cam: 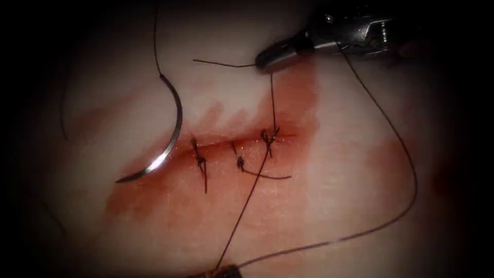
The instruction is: Wound Closure
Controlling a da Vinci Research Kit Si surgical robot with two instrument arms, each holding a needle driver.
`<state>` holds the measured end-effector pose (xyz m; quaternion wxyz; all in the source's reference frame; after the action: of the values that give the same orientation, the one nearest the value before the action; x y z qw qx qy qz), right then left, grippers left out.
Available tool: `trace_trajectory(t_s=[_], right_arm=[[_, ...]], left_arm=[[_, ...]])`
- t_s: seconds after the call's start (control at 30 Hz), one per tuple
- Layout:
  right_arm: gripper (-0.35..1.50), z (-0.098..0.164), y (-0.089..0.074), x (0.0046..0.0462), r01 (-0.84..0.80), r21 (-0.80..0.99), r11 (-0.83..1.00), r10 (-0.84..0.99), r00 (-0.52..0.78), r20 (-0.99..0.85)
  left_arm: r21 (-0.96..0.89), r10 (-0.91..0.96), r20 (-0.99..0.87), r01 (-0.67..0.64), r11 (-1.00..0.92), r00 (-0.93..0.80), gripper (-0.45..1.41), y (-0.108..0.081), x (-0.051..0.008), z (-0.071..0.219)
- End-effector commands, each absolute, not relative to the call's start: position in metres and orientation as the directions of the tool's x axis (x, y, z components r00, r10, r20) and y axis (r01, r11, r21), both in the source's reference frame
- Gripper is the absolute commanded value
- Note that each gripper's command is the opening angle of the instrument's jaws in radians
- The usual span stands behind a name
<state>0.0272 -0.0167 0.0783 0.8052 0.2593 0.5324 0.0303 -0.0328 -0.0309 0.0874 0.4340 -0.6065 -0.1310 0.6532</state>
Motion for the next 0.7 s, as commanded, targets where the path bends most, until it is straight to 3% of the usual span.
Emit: trace_trajectory(t_s=[0.03,0.7], right_arm=[[-0.35,0.0789,-0.0169,0.0279,0.222,0.445,0.868,0.323,0.429,-0.844],[-0.35,0.0792,-0.0159,0.0275,0.061,0.411,0.909,0.349,0.423,-0.836]], left_arm=[[-0.704,0.731,-0.673,-0.401,-0.586,0.113,-0.45,-0.0319,-0.0336,0.0877],[-0.734,0.755,-0.648,-0.352,-0.581,0.106,-0.45,-0.0381,-0.0360,0.0860]])
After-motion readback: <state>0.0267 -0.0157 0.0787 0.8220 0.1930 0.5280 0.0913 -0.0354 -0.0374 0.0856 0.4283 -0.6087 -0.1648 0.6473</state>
